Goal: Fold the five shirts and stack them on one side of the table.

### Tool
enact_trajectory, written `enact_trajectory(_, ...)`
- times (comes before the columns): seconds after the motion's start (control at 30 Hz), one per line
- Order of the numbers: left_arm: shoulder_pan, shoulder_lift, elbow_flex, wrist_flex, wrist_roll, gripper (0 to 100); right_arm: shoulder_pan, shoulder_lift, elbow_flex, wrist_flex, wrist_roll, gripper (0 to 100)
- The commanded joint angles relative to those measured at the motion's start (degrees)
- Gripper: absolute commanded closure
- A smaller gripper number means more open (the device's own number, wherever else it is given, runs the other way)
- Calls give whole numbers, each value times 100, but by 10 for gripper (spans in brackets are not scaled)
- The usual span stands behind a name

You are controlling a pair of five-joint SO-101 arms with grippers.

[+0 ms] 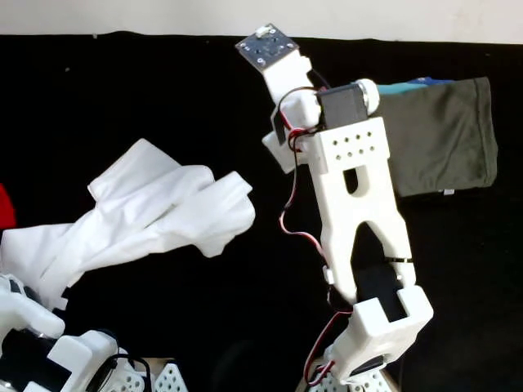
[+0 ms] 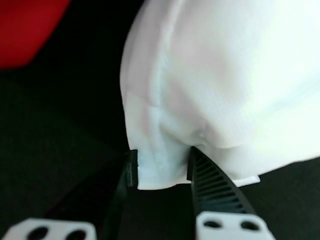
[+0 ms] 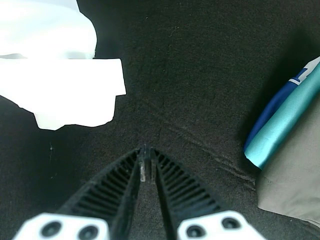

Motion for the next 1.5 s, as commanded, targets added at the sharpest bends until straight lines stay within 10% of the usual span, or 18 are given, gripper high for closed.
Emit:
enact_trajectory(0.0,-189,4,-251,281,-211,825,-92,-312,-22,40,53,992)
enact_trajectory(0.47,-84,-57,-92,545,-580,989,-462,-259,22,-31,18,992)
enact_trajectory(0.9,-31,4,-3143,3912,299,991,-1156,1587,-725,-1508,-1495,796)
enact_trajectory(1.47,435,-57,-3213,3965,870,991,-2299,4602,-2229,-611,-1899,832)
